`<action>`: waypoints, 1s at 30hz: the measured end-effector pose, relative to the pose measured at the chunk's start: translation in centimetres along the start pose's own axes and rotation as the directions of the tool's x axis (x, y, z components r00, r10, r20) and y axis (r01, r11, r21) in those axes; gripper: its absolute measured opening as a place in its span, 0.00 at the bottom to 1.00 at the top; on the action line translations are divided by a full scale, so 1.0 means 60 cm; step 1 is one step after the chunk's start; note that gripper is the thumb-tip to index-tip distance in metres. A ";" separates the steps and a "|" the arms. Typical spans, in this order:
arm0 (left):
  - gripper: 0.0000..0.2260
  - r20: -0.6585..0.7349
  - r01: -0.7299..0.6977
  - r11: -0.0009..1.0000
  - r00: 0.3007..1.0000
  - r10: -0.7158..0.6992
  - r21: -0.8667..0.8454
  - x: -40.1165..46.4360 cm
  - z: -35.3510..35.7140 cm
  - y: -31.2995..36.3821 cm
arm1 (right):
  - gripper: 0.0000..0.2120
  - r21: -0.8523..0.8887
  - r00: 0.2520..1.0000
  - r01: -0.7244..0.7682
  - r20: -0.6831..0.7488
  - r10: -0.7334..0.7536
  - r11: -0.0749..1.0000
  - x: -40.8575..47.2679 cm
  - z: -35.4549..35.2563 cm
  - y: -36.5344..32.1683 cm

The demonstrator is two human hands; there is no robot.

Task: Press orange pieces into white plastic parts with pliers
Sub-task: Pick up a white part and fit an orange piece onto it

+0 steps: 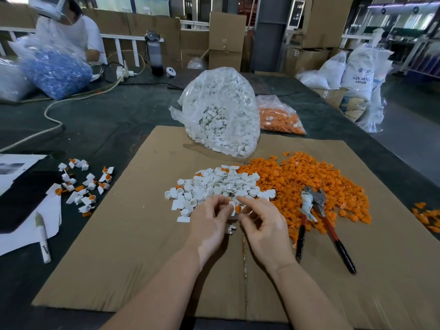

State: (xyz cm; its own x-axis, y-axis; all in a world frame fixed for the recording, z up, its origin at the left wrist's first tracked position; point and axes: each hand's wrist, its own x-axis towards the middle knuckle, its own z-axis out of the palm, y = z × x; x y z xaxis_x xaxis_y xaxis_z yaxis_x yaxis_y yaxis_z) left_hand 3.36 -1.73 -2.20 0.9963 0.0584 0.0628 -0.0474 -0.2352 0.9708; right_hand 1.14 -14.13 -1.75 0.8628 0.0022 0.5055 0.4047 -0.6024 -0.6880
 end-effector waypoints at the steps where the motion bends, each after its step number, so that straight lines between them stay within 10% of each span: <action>1: 0.04 -0.001 -0.007 1.000 1.000 0.007 0.009 0.000 0.000 0.000 | 0.14 -0.015 1.000 0.007 -0.003 -0.007 1.000 0.001 0.000 0.001; 30: 0.07 -0.001 0.077 0.992 0.997 -0.077 -0.099 0.017 0.017 0.013 | 0.12 -0.344 0.989 0.045 -0.118 -0.090 0.938 0.004 -0.004 -0.002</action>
State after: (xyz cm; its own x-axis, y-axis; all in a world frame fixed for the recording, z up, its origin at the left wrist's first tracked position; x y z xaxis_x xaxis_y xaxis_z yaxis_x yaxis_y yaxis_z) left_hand 4.42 -2.85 -1.59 0.9970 0.0770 -0.0121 0.0223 -0.1332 0.9908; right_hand 1.25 -14.26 -1.43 0.7809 -0.0376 0.6235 0.3139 -0.8394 -0.4437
